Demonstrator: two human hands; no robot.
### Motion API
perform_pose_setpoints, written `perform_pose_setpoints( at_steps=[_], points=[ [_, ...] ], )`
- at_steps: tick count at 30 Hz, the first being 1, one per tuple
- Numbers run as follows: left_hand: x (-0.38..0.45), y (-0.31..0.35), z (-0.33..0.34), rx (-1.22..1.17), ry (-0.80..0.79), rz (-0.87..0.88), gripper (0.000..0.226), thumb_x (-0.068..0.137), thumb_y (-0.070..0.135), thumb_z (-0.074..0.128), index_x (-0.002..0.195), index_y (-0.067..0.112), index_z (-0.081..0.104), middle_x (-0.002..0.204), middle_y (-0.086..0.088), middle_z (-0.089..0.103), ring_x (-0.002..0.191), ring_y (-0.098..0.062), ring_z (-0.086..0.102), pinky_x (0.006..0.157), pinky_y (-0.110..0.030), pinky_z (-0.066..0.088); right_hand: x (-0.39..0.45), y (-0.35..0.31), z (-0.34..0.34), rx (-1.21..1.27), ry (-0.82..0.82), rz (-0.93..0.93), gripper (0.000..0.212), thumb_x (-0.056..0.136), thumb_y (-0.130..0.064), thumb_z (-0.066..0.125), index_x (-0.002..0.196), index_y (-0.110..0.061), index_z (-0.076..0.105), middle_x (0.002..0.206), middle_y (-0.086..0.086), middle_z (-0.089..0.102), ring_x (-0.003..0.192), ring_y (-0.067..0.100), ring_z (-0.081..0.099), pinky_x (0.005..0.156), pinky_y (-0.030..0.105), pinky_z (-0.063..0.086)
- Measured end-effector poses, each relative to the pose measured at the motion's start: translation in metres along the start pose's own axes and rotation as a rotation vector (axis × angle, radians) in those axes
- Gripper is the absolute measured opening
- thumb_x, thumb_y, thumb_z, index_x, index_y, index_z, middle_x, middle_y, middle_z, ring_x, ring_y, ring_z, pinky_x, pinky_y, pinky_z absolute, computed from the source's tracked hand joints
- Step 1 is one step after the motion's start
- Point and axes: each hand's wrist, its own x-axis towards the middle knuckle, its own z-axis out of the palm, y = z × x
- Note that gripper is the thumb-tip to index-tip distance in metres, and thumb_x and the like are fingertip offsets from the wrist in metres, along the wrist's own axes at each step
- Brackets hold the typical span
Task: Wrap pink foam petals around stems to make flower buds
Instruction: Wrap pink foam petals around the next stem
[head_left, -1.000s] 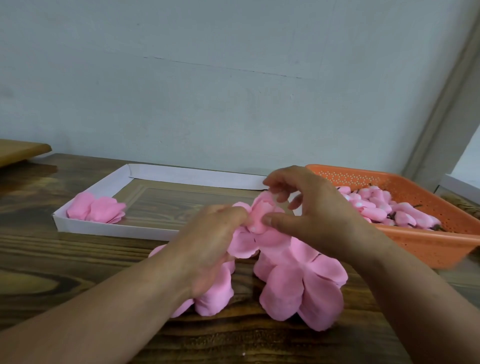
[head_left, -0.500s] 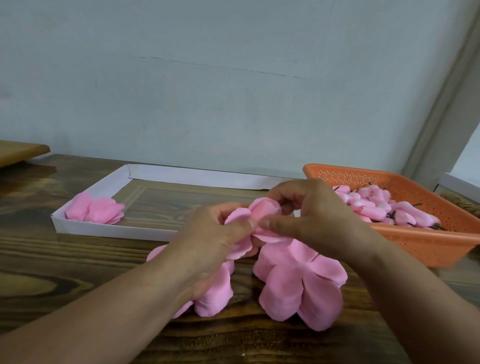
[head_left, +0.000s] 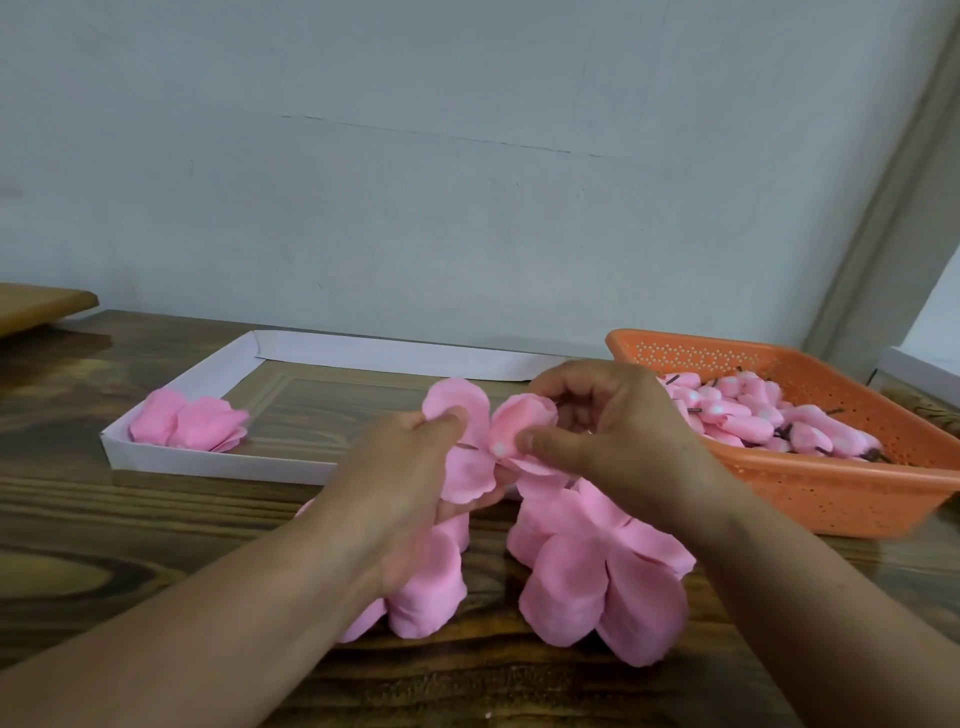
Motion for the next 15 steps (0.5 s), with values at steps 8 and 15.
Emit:
perform_pose_setpoints(
  at_steps=[8,15],
  points=[
    [0.002,-0.001,0.0,0.157,0.113,0.032,0.019,0.093,0.028,0.054,0.089,0.013,0.065,0.1,-0.025,0.067,0.098,-0.044,0.063,0.089,-0.045,0.048,-0.002,-0.008,0.0,-0.129,-0.045,-0.104,0.028,0.072,0.002,0.074,0.078,-0.024,0.065,0.076,-0.006,0.062,0.065,0.004,0.054,0.062,0.016,0.046],
    [-0.005,0.0,0.002,0.308,0.049,0.107,0.03,0.096,0.029,0.05,0.083,0.013,0.071,0.089,-0.019,0.071,0.091,-0.038,0.065,0.083,-0.047,0.051,-0.006,-0.014,-0.005,-0.342,-0.184,-0.179,0.025,0.076,-0.003,0.072,0.082,-0.027,0.065,0.078,-0.015,0.055,0.077,0.005,0.053,0.078,-0.009,0.022]
  ],
)
